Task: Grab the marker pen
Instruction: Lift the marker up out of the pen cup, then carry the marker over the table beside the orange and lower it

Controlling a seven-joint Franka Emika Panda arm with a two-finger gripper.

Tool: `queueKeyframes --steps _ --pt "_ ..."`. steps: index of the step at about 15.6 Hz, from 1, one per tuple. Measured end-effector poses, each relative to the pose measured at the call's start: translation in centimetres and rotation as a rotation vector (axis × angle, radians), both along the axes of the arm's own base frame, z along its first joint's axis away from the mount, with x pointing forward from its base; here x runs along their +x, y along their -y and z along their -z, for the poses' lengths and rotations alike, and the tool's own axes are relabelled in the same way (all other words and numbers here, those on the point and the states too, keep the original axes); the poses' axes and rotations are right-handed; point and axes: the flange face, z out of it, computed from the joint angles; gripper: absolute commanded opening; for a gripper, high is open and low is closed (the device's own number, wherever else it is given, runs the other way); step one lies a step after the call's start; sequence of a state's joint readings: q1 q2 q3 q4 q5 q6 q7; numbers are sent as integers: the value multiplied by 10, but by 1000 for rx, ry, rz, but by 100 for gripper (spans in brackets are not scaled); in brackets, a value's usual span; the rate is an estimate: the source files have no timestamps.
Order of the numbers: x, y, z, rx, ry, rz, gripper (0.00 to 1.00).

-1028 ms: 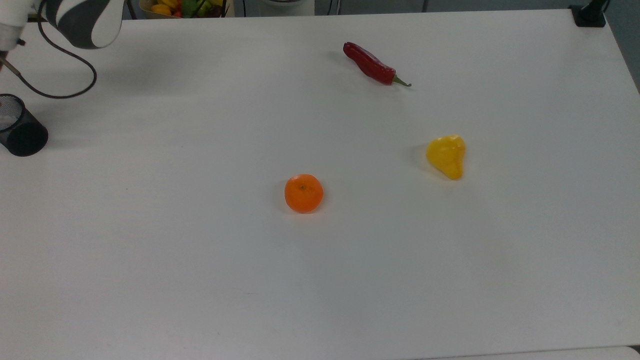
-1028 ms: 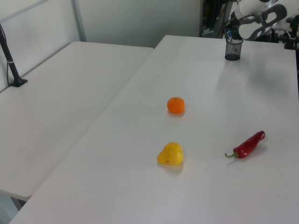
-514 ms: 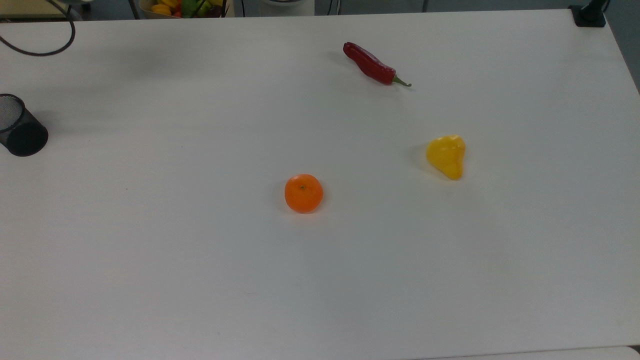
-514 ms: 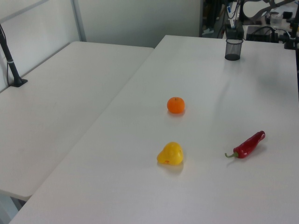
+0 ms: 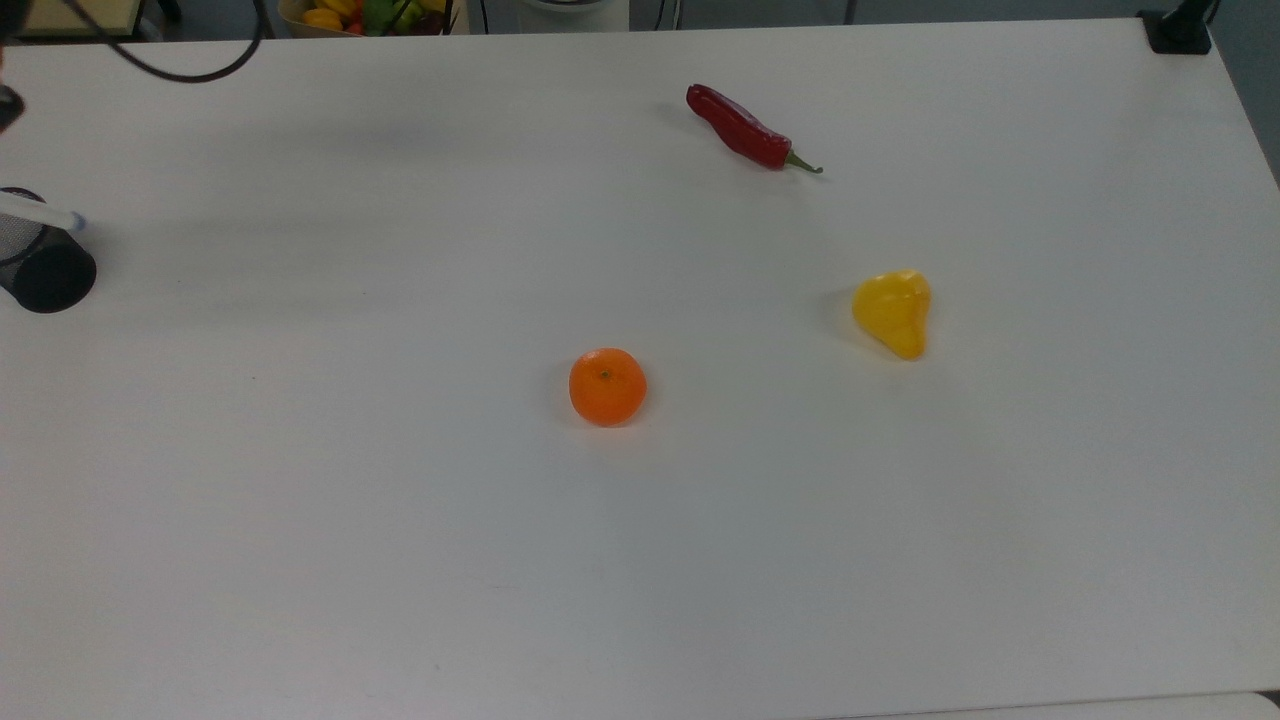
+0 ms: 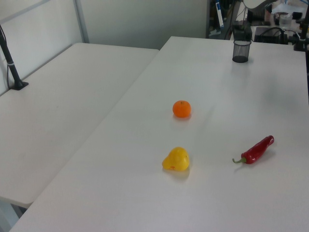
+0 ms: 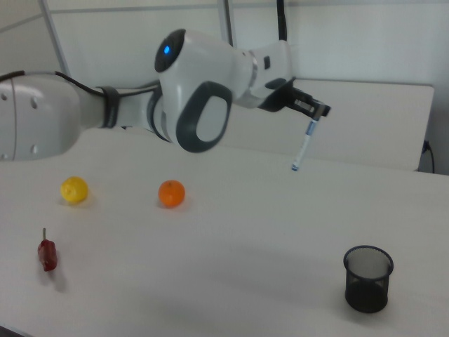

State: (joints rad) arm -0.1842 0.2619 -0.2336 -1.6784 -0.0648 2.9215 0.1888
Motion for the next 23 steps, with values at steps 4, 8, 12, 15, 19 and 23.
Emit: queueKeyframes --steps 4,8,12,15,19,23 --pt "13 -71 -7 76 -120 -101 0" --pt "28 -167 14 129 -287 -239 0" --pt "29 -243 41 156 -434 -346 0" --pt "29 -264 72 170 -511 -375 0" --pt "33 -271 130 187 -606 -388 0" --pt "25 -284 172 177 -691 -429 0"
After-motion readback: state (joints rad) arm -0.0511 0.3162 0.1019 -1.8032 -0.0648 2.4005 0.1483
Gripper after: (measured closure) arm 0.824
